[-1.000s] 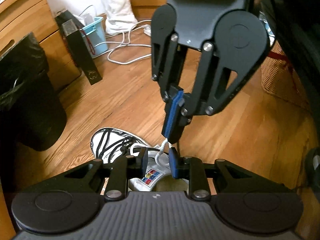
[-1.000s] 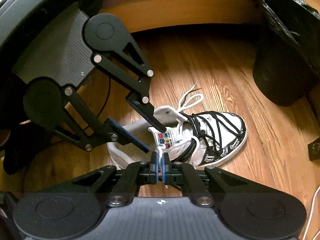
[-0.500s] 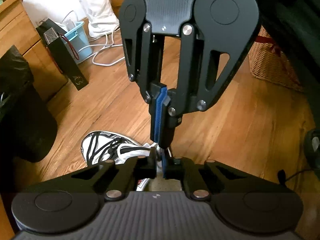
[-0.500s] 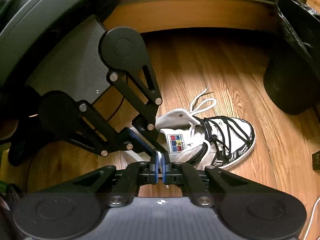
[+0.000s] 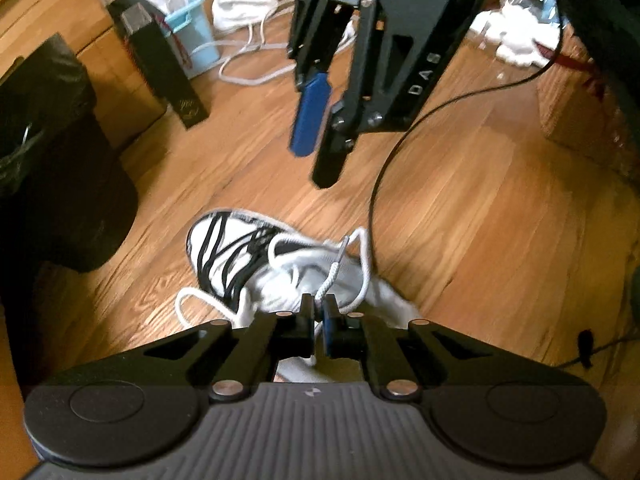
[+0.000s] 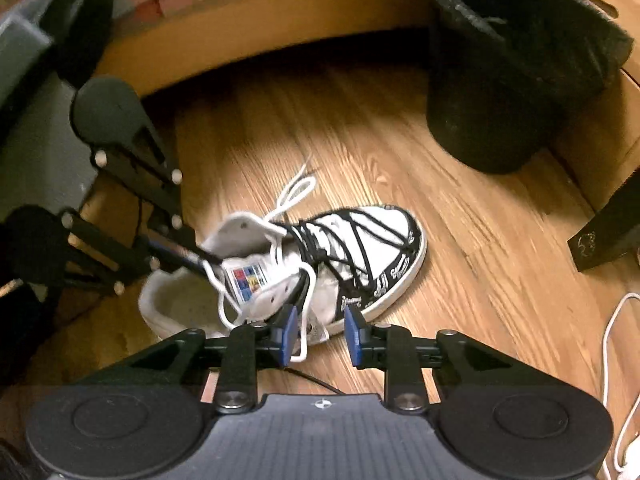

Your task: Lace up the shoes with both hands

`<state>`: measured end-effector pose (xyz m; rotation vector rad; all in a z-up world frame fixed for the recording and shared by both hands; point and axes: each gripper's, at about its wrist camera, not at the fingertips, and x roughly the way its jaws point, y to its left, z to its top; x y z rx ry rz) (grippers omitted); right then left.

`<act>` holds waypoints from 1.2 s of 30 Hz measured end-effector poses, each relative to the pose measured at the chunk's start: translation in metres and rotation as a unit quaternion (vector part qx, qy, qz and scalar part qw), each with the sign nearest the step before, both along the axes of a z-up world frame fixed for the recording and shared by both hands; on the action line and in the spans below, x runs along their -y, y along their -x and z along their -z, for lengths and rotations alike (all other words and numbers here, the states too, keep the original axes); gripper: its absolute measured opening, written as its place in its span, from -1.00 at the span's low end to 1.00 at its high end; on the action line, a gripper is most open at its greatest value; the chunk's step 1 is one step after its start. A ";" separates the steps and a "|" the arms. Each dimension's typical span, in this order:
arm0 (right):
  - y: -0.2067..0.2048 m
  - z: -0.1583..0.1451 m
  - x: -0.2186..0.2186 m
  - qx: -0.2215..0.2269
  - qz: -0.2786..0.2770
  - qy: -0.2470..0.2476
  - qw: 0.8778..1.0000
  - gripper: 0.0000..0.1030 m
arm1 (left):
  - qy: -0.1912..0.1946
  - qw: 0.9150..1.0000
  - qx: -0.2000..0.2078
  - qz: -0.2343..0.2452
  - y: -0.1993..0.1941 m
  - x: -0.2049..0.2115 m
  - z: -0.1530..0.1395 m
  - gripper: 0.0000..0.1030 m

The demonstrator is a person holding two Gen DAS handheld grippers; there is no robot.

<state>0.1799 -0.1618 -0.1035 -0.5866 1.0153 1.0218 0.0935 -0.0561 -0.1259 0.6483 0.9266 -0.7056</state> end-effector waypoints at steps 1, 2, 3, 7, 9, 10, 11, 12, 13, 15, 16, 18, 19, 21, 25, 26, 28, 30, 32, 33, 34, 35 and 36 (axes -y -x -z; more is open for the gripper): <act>0.001 0.003 -0.003 -0.001 -0.003 0.001 1.000 -0.43 | -0.005 1.000 -0.001 -0.005 -0.001 -0.001 0.001 -0.90; 0.001 0.005 -0.006 -0.005 -0.005 0.000 1.000 -0.43 | -0.008 1.000 0.000 -0.010 -0.002 -0.002 0.001 -0.90; 0.001 0.008 -0.009 -0.009 -0.002 0.000 1.000 -0.43 | -0.010 1.000 0.000 -0.017 -0.003 -0.004 0.001 -0.90; -0.001 0.012 -0.014 -0.036 0.019 -0.020 0.999 -0.43 | -0.013 0.999 0.007 -0.044 -0.007 -0.011 -0.001 -0.90; -0.002 0.012 -0.016 -0.051 0.033 -0.033 0.998 -0.43 | -0.018 0.999 0.005 -0.050 -0.010 -0.012 0.000 -0.90; -0.005 0.015 -0.017 -0.062 0.041 -0.039 0.997 -0.43 | -0.021 0.998 0.003 -0.052 -0.012 -0.012 0.002 -0.90; -0.007 0.018 -0.017 -0.072 0.048 -0.044 0.995 -0.43 | -0.023 0.998 0.002 -0.053 -0.012 -0.012 0.003 -0.90; -0.008 0.020 -0.017 -0.084 0.056 -0.053 0.994 -0.43 | -0.024 0.998 0.001 -0.051 -0.012 -0.011 0.004 -0.90; -0.008 0.021 -0.019 -0.087 0.058 -0.054 0.993 -0.43 | -0.025 0.998 0.000 -0.050 -0.013 -0.010 0.005 -0.90; -0.008 0.025 -0.021 -0.090 0.061 -0.048 0.993 -0.43 | -0.026 0.998 0.001 -0.049 -0.012 -0.009 0.006 -0.90; -0.008 0.026 -0.022 -0.088 0.062 -0.042 0.993 -0.43 | -0.028 0.998 0.002 -0.050 -0.013 -0.009 0.007 -0.90; -0.009 0.030 -0.021 -0.099 0.068 -0.050 0.991 -0.43 | -0.032 0.998 0.004 -0.054 -0.013 -0.009 0.008 -0.90; -0.010 0.031 -0.021 -0.106 0.072 -0.052 0.990 -0.43 | -0.033 0.998 0.003 -0.055 -0.014 -0.009 0.009 -0.90; -0.011 0.032 -0.020 -0.111 0.074 -0.054 0.990 -0.43 | -0.034 0.998 0.000 -0.056 -0.015 -0.009 0.010 -0.90; -0.011 0.031 -0.020 -0.113 0.075 -0.055 0.989 -0.43 | -0.040 0.998 -0.002 -0.054 -0.013 -0.007 0.011 -0.90; -0.010 0.031 -0.020 -0.114 0.074 -0.055 0.989 -0.43 | -0.041 0.998 -0.003 -0.053 -0.013 -0.007 0.012 -0.90; -0.009 0.032 -0.021 -0.115 0.071 -0.053 0.989 -0.43 | -0.045 0.997 -0.004 -0.055 -0.013 -0.005 0.014 -0.90; -0.007 0.032 -0.023 -0.113 0.067 -0.049 0.990 -0.43 | -0.050 0.997 -0.004 -0.057 -0.014 -0.002 0.016 -0.90; -0.006 0.033 -0.025 -0.112 0.064 -0.049 0.990 -0.43 | -0.055 0.997 -0.004 -0.057 -0.013 0.001 0.018 -0.90; -0.005 0.033 -0.025 -0.112 0.064 -0.049 0.990 -0.43 | -0.058 0.997 -0.004 -0.058 -0.013 0.002 0.019 -0.90; -0.005 0.035 -0.025 -0.111 0.068 -0.046 0.990 -0.43 | -0.060 0.996 -0.004 -0.058 -0.012 0.004 0.020 -0.90; -0.006 0.037 -0.025 -0.112 0.073 -0.044 0.990 -0.42 | -0.061 0.996 -0.004 -0.060 -0.012 0.004 0.021 -0.90; -0.008 0.039 -0.022 -0.121 0.081 -0.050 0.988 -0.41 | -0.060 0.996 -0.004 -0.061 -0.013 0.004 0.021 -0.90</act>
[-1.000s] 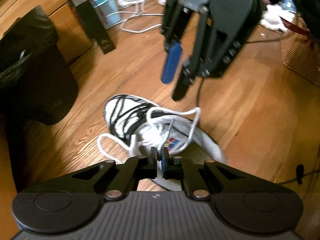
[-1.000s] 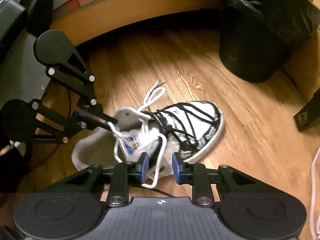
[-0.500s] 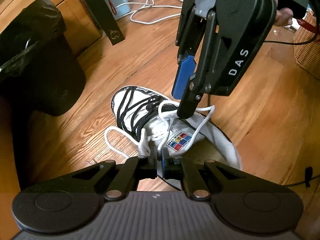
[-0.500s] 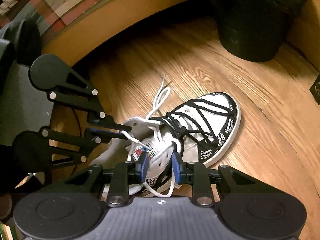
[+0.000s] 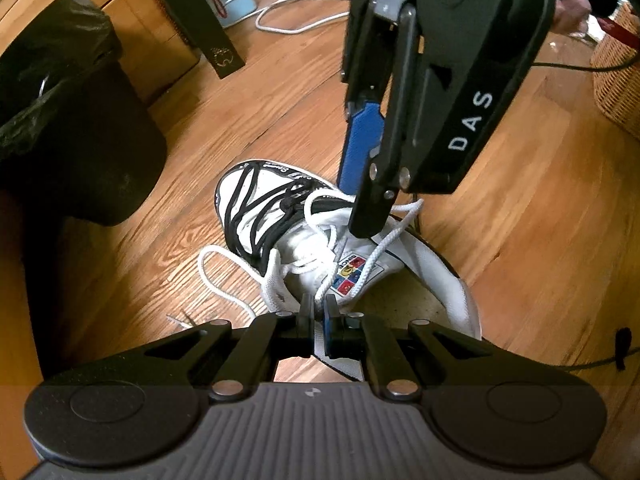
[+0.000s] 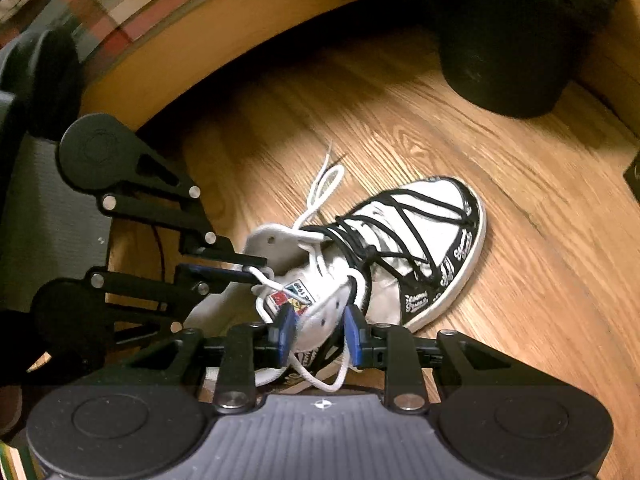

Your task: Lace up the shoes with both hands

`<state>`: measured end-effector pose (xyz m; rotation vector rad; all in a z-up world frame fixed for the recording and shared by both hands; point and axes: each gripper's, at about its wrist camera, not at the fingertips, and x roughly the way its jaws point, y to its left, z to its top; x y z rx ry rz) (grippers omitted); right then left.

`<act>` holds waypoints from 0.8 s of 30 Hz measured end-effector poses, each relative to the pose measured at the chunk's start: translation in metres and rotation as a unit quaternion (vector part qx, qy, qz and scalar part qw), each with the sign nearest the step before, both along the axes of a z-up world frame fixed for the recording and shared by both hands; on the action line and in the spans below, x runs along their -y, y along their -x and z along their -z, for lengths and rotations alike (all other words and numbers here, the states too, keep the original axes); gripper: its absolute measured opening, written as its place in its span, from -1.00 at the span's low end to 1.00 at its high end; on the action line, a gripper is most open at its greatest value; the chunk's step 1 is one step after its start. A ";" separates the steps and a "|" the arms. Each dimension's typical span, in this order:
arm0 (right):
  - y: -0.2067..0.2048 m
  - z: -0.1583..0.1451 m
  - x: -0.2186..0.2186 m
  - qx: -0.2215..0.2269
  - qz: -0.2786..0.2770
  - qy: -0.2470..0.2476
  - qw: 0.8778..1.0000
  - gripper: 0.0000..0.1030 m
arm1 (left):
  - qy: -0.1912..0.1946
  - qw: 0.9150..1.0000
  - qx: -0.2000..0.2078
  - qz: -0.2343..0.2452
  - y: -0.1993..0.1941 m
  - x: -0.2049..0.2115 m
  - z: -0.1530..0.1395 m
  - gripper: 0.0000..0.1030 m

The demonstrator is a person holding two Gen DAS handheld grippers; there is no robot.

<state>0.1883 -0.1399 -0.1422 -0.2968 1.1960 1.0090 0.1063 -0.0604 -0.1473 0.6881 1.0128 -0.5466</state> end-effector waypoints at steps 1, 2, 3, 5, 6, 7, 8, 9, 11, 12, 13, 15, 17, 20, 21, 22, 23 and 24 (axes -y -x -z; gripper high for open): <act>-0.003 0.002 0.003 -0.011 0.011 -0.004 1.000 -0.41 | 0.000 1.000 0.001 -0.001 0.000 0.000 0.001 -0.90; -0.006 0.005 0.006 -0.023 0.023 -0.008 0.999 -0.31 | 0.001 1.000 0.002 -0.002 -0.001 0.001 0.001 -0.90; -0.010 0.007 0.010 -0.038 0.041 -0.010 0.998 -0.28 | 0.001 1.000 0.003 -0.003 -0.001 0.001 0.002 -0.90; -0.015 0.011 0.015 -0.063 0.063 -0.018 0.996 -0.28 | 0.002 1.000 0.005 -0.005 -0.001 0.001 0.003 -0.90; -0.015 0.011 0.016 -0.067 0.068 -0.020 0.995 -0.28 | 0.004 1.000 0.004 -0.005 -0.001 0.001 0.002 -0.90; -0.015 0.011 0.016 -0.070 0.073 -0.021 0.995 -0.28 | 0.005 1.000 0.005 -0.005 -0.001 0.001 0.002 -0.90; -0.015 0.012 0.017 -0.074 0.078 -0.023 0.994 -0.28 | 0.006 1.000 0.005 -0.007 -0.001 0.001 0.003 -0.90; -0.014 0.011 0.017 -0.072 0.079 -0.022 0.994 -0.28 | 0.006 1.000 0.004 -0.009 -0.002 0.001 0.004 -0.90; -0.013 0.011 0.016 -0.071 0.083 -0.024 0.994 -0.28 | 0.008 1.000 0.004 -0.014 -0.003 0.000 0.004 -0.90; -0.014 0.012 0.018 -0.076 0.089 -0.027 0.993 -0.28 | 0.009 1.000 0.004 -0.017 -0.004 0.000 0.005 -0.90; -0.014 0.013 0.020 -0.082 0.095 -0.031 0.992 -0.28 | 0.010 1.000 0.005 -0.020 -0.005 0.001 0.005 -0.90; -0.017 0.015 0.024 -0.093 0.105 -0.038 0.989 -0.27 | 0.015 1.000 0.007 -0.024 -0.005 0.001 0.005 -0.90; -0.018 0.017 0.027 -0.102 0.113 -0.043 0.987 -0.25 | 0.017 1.000 0.005 -0.023 -0.006 0.001 0.006 -0.90; -0.018 0.018 0.029 -0.106 0.119 -0.048 0.986 -0.23 | 0.012 1.000 0.001 -0.019 -0.005 0.002 0.009 -0.90; -0.018 0.018 0.030 -0.109 0.121 -0.051 0.985 -0.23 | 0.011 1.000 0.000 -0.019 -0.005 0.002 0.010 -0.90; -0.019 0.019 0.032 -0.112 0.124 -0.054 0.985 -0.23 | 0.011 1.000 -0.001 -0.019 -0.005 0.002 0.010 -0.90; -0.019 0.020 0.033 -0.114 0.126 -0.058 0.984 -0.23 | 0.013 1.000 -0.002 -0.021 -0.005 0.001 0.010 -0.90; -0.019 0.021 0.035 -0.116 0.128 -0.061 0.983 -0.23 | 0.015 1.000 -0.002 -0.022 -0.005 0.001 0.010 -0.90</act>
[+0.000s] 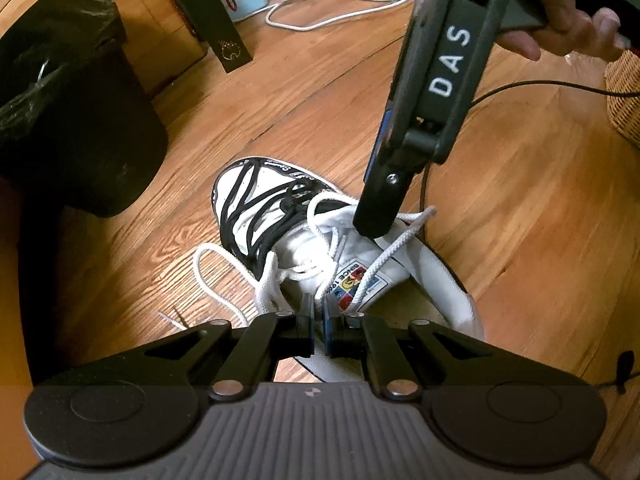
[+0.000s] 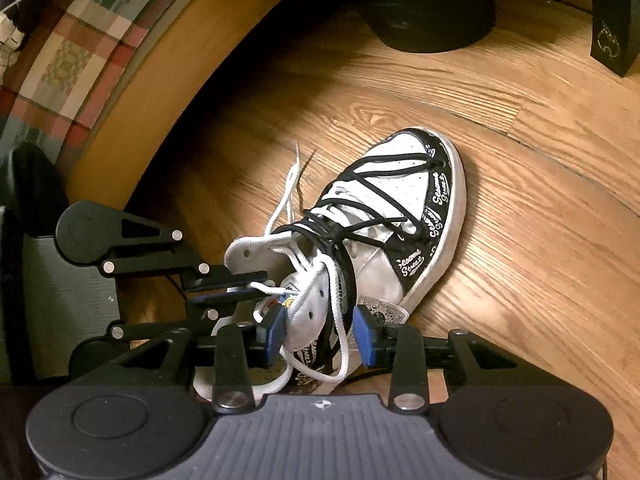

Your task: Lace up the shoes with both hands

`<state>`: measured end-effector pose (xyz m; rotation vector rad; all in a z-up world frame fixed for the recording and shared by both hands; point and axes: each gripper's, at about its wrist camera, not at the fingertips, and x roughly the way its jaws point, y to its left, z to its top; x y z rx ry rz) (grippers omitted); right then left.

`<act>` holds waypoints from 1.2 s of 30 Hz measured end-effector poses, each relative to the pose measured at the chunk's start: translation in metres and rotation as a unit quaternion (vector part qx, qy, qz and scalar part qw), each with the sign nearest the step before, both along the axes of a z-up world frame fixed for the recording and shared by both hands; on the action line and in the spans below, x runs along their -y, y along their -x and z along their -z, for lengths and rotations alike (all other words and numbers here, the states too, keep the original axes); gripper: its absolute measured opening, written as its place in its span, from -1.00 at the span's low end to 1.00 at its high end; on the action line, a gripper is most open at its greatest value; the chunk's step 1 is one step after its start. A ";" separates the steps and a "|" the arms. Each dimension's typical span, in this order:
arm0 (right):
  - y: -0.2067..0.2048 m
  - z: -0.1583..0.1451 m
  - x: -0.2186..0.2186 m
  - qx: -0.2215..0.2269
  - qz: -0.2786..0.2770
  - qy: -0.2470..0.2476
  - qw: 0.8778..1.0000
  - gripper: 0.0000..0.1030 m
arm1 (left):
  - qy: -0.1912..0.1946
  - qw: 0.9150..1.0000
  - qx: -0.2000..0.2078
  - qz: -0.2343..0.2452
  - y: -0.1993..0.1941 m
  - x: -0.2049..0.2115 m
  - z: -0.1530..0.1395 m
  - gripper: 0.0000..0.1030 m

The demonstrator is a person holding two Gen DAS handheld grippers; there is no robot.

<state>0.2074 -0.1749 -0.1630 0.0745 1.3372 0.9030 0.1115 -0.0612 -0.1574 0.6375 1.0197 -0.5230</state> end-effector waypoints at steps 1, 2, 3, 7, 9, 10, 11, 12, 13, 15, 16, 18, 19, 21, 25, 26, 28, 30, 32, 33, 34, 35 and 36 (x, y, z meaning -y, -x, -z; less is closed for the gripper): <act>-0.001 0.002 0.002 -0.006 0.006 -0.005 1.000 -0.23 | 0.001 1.000 0.000 -0.001 0.000 0.000 0.000 -0.90; -0.002 0.003 0.005 -0.013 0.011 -0.010 1.000 -0.23 | 0.002 1.000 0.001 -0.001 0.000 0.000 0.000 -0.90; -0.002 0.005 0.007 -0.019 0.017 -0.014 1.000 -0.23 | 0.003 1.000 0.000 -0.001 0.001 0.000 0.000 -0.90; -0.003 0.006 0.011 -0.023 0.023 -0.018 0.999 -0.23 | 0.029 0.999 -0.018 -0.020 -0.002 -0.006 0.003 -0.90; -0.002 0.006 0.011 -0.023 0.024 -0.019 0.999 -0.23 | 0.044 0.998 -0.023 -0.033 -0.005 -0.009 0.003 -0.90; -0.002 0.006 0.013 -0.025 0.026 -0.021 0.999 -0.23 | 0.050 0.998 -0.024 -0.038 -0.006 -0.011 0.002 -0.90; -0.003 0.008 0.014 -0.028 0.029 -0.024 0.999 -0.23 | 0.056 0.997 -0.024 -0.041 -0.006 -0.012 0.001 -0.90; -0.003 0.009 0.016 -0.033 0.033 -0.027 0.999 -0.23 | 0.062 0.997 -0.025 -0.045 -0.007 -0.013 0.001 -0.90; -0.004 0.010 0.018 -0.038 0.037 -0.031 0.998 -0.23 | 0.066 0.996 -0.027 -0.048 -0.007 -0.015 0.000 -0.90; -0.004 0.012 0.020 -0.042 0.040 -0.034 0.998 -0.23 | 0.071 0.996 -0.031 -0.050 -0.008 -0.016 0.000 -0.90; -0.004 0.011 0.020 -0.040 0.039 -0.034 0.998 -0.23 | 0.072 0.996 -0.033 -0.050 -0.008 -0.016 0.000 -0.90; -0.004 0.011 0.020 -0.037 0.039 -0.033 0.998 -0.23 | 0.074 0.995 -0.035 -0.051 -0.008 -0.017 0.000 -0.90; -0.003 0.011 0.021 -0.037 0.040 -0.033 0.998 -0.23 | 0.076 0.995 -0.036 -0.051 -0.009 -0.017 0.000 -0.90; -0.004 0.012 0.023 -0.041 0.046 -0.035 0.997 -0.23 | 0.084 0.994 -0.038 -0.057 -0.010 -0.020 -0.001 -0.90; -0.005 0.013 0.025 -0.046 0.052 -0.038 0.997 -0.23 | 0.108 0.990 -0.048 -0.073 -0.013 -0.027 -0.001 -0.90; -0.005 0.013 0.025 -0.046 0.053 -0.038 0.997 -0.23 | 0.116 0.989 -0.051 -0.079 -0.014 -0.029 -0.002 -0.90; -0.005 0.013 0.026 -0.047 0.055 -0.038 0.997 -0.23 | 0.129 0.986 -0.054 -0.090 -0.016 -0.032 -0.002 -0.90; -0.004 0.013 0.026 -0.047 0.055 -0.038 0.997 -0.23 | 0.131 0.986 -0.050 -0.090 -0.017 -0.031 -0.004 -0.90; -0.004 0.012 0.025 -0.046 0.055 -0.036 0.997 -0.23 | 0.131 0.986 -0.046 -0.089 -0.017 -0.030 -0.005 -0.90; -0.004 0.012 0.025 -0.045 0.054 -0.035 0.997 -0.23 | 0.133 0.986 -0.045 -0.088 -0.017 -0.030 -0.006 -0.90; -0.004 0.012 0.025 -0.044 0.052 -0.035 0.997 -0.23 | 0.133 0.986 -0.043 -0.087 -0.017 -0.029 -0.006 -0.90; -0.004 0.011 0.024 -0.041 0.051 -0.033 0.997 -0.23 | 0.132 0.987 -0.042 -0.086 -0.017 -0.029 -0.006 -0.90; -0.004 0.010 0.023 -0.039 0.049 -0.031 0.998 -0.23 | 0.130 0.987 -0.040 -0.084 -0.017 -0.028 -0.006 -0.90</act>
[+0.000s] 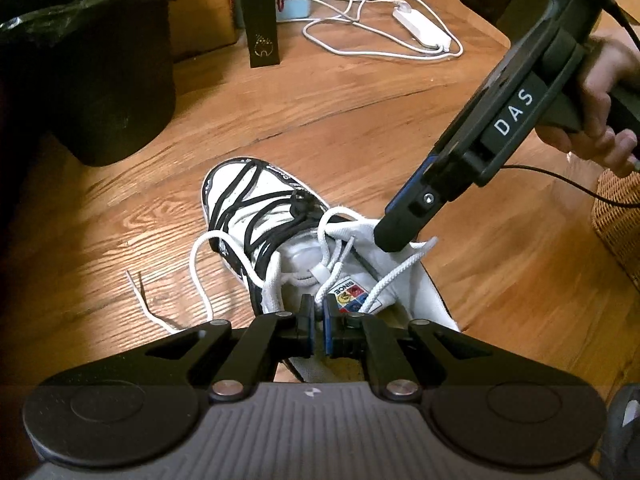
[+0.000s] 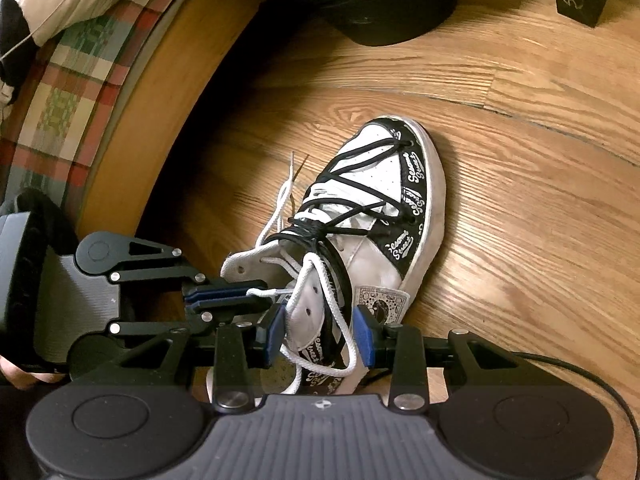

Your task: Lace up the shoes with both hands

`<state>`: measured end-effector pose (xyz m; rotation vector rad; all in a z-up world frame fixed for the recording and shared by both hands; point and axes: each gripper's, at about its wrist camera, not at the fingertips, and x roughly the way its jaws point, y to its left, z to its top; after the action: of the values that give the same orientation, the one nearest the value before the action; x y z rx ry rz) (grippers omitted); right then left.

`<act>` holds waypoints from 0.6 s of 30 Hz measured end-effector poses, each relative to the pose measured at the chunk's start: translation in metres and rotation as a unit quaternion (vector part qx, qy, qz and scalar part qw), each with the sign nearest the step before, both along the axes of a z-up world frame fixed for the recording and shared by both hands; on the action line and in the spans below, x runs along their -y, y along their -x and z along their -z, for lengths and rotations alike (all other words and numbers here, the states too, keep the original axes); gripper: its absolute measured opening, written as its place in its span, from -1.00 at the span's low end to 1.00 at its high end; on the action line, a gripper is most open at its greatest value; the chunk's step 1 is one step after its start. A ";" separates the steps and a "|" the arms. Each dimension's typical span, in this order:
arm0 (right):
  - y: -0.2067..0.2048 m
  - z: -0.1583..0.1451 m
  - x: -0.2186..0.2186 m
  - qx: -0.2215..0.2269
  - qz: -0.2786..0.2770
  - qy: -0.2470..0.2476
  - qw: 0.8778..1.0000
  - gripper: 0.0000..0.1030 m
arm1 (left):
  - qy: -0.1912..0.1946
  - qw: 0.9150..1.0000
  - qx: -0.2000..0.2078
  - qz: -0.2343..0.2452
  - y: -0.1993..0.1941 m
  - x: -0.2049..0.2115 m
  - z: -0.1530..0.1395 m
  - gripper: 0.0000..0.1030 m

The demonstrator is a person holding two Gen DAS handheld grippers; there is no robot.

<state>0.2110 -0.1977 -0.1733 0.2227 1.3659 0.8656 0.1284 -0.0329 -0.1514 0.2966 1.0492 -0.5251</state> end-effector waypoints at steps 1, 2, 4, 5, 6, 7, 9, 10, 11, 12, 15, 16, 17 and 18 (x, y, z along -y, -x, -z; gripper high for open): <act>0.000 -0.001 -0.001 0.002 -0.002 0.002 1.000 -0.23 | 0.000 1.000 0.000 0.001 0.000 0.000 0.000 -0.90; 0.000 -0.001 -0.002 0.004 -0.003 0.003 1.000 -0.23 | 0.001 1.000 0.000 0.001 0.000 0.000 0.000 -0.90; 0.000 -0.001 -0.002 0.004 -0.002 0.004 1.000 -0.23 | 0.001 1.000 -0.001 0.000 -0.001 0.001 0.001 -0.90; 0.000 -0.001 -0.002 0.004 -0.002 0.004 1.000 -0.23 | 0.001 1.000 -0.002 -0.001 -0.001 0.001 0.001 -0.90; 0.001 -0.001 -0.001 0.005 -0.002 0.004 1.000 -0.23 | 0.000 1.000 -0.003 -0.002 -0.001 0.000 0.002 -0.90; 0.001 -0.001 -0.001 0.004 -0.002 0.003 1.000 -0.23 | -0.003 1.000 -0.004 -0.003 -0.001 0.001 0.002 -0.90; 0.001 -0.001 -0.001 0.004 -0.002 0.003 1.000 -0.23 | -0.007 1.000 -0.005 -0.001 -0.001 0.002 0.003 -0.90; 0.001 -0.001 -0.002 0.006 -0.003 0.003 1.000 -0.23 | -0.010 1.000 -0.004 0.001 -0.001 0.003 0.004 -0.90; 0.001 -0.001 -0.002 0.006 -0.004 0.004 1.000 -0.23 | -0.013 1.000 -0.003 0.004 -0.001 0.004 0.004 -0.90; 0.001 -0.001 -0.002 0.006 -0.005 0.004 1.000 -0.23 | -0.017 1.000 -0.002 0.006 0.000 0.005 0.005 -0.90; 0.000 -0.001 -0.003 0.007 -0.006 0.004 1.000 -0.23 | -0.018 1.000 -0.002 0.003 -0.001 0.006 0.005 -0.90; 0.000 -0.001 -0.003 0.007 -0.007 0.004 1.000 -0.23 | -0.016 1.000 -0.003 0.000 -0.001 0.006 0.005 -0.90; 0.000 -0.001 -0.003 0.007 -0.008 0.003 1.000 -0.23 | -0.013 1.000 -0.005 -0.003 -0.002 0.005 0.005 -0.90; 0.000 -0.001 -0.003 0.007 -0.008 0.003 1.000 -0.23 | -0.009 1.000 -0.006 -0.006 -0.002 0.004 0.005 -0.90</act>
<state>0.2111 -0.1949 -0.1727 0.2010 1.3584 0.8740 0.1307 -0.0366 -0.1564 0.3023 1.0678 -0.5082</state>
